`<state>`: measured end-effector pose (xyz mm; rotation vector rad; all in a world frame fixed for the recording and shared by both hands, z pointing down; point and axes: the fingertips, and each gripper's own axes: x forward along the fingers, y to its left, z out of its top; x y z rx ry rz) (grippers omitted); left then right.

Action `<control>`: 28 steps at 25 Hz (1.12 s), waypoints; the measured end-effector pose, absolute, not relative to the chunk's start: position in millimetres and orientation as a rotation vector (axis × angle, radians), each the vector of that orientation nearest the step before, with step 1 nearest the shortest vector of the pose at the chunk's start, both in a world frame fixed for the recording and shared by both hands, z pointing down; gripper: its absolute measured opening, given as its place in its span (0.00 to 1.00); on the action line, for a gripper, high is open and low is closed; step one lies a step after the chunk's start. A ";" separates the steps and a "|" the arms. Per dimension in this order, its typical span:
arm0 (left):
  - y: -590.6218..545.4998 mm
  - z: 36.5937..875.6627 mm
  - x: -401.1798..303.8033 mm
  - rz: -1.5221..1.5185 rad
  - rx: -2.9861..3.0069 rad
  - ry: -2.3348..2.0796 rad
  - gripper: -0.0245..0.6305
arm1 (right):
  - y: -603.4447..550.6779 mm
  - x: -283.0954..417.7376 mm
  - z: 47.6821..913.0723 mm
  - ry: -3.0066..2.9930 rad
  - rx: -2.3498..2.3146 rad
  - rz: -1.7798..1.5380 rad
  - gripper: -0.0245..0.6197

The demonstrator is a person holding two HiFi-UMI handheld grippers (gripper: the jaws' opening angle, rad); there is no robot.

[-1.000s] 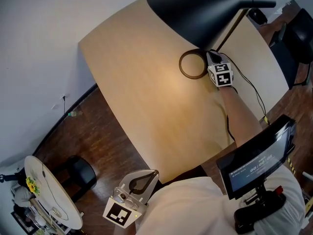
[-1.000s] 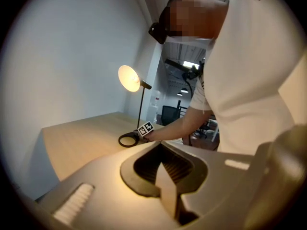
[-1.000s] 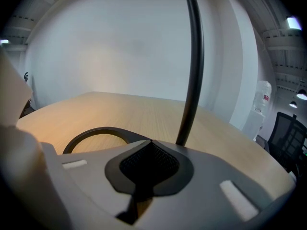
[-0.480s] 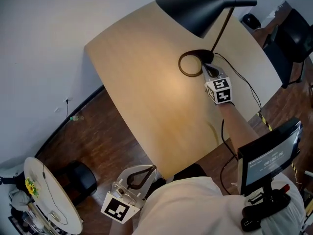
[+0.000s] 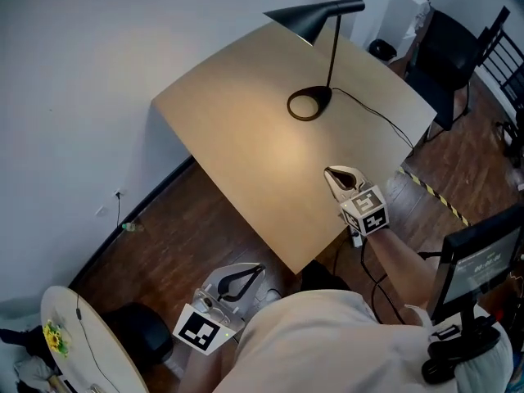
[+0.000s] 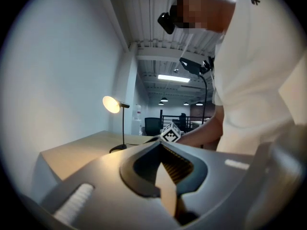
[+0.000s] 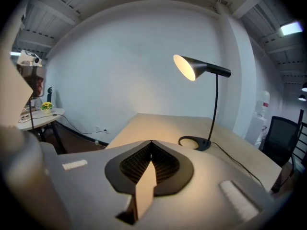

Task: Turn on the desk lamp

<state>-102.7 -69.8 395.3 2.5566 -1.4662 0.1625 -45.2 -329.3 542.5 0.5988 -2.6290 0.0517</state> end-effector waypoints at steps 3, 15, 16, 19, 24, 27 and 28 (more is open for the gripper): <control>-25.0 395.0 -99.7 0.157 2.608 -1.414 0.06 | -248.0 -22.4 521.2 -2.643 0.596 0.056 0.04; 69.1 395.1 -45.7 0.138 2.760 -1.200 0.06 | -54.8 77.9 453.3 -2.691 0.721 0.113 0.04; 74.1 393.1 -38.6 0.132 2.769 -1.198 0.06 | -45.5 85.6 451.1 -2.695 0.730 0.117 0.04; 88.5 389.2 -13.0 0.126 2.786 -1.192 0.06 | -18.5 109.9 447.2 -2.704 0.740 0.126 0.04; 117.7 383.0 44.0 0.096 2.795 -1.190 0.06 | 30.0 157.4 440.4 -2.747 0.712 0.108 0.04; 145.2 380.7 86.5 0.066 2.789 -1.181 0.06 | 60.9 194.4 432.2 -2.785 0.703 0.099 0.04; 154.4 379.8 99.6 0.061 2.788 -1.182 0.06 | 70.5 206.6 429.5 -2.796 0.702 0.100 0.04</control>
